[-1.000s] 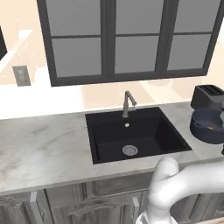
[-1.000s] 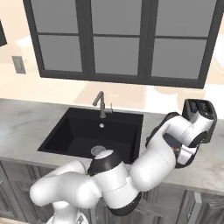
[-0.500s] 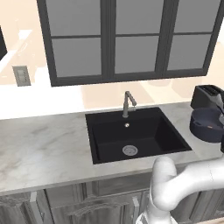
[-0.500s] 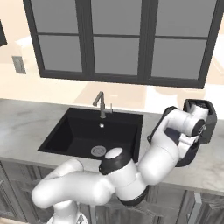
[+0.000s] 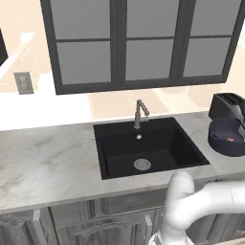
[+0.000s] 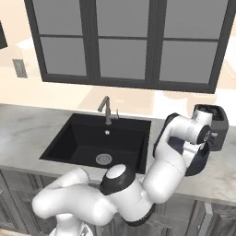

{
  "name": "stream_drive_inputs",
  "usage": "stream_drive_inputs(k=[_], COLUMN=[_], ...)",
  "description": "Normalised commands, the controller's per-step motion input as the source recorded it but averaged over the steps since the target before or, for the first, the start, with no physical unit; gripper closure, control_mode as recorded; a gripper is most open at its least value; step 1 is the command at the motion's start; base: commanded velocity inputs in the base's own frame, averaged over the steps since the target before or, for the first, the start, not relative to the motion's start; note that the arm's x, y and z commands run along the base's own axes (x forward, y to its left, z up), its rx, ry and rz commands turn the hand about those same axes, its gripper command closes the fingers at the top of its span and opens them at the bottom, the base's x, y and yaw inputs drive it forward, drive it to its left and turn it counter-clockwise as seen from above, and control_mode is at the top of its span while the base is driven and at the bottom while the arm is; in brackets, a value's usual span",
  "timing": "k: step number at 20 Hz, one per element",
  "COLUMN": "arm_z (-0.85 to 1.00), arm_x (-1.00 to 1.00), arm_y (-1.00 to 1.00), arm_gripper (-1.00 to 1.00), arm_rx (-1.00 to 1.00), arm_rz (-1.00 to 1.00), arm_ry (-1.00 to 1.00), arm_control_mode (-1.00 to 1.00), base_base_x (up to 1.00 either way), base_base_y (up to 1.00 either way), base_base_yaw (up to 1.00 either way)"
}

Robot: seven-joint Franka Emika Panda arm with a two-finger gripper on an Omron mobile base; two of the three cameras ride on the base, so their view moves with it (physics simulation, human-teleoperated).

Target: Dump the mushroom from the pot into the sink. Then turn on the water and wash the mushroom. Then turn off the water and put the mushroom back in the pot.

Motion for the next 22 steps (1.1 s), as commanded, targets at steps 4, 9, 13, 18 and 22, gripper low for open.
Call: stream_drive_inputs(k=[4, 9, 13, 18, 22], arm_z=[0.00, 0.04, 0.31, 0.51, 0.48], arm_x=[-0.64, -0.14, 0.33, 0.62, 0.62], arm_y=[0.39, 0.32, 0.09, 0.00, 0.00], arm_gripper=[1.00, 1.00, 1.00, 1.00, 1.00], arm_rx=[-0.12, -0.05, 0.00, 0.00, 0.00], arm_rz=[0.00, 0.00, 0.05, 0.11, 0.13], arm_ry=[-0.42, -0.28, -0.11, -0.05, -0.07], arm_control_mode=[-1.00, -1.00, -1.00, -1.00, -1.00], base_base_x=[0.00, 0.00, 0.00, 0.00, 0.00], base_base_y=[0.00, 0.00, 0.00, 0.00, 0.00], base_base_yaw=[0.00, 0.00, 0.00, 0.00, 0.00])
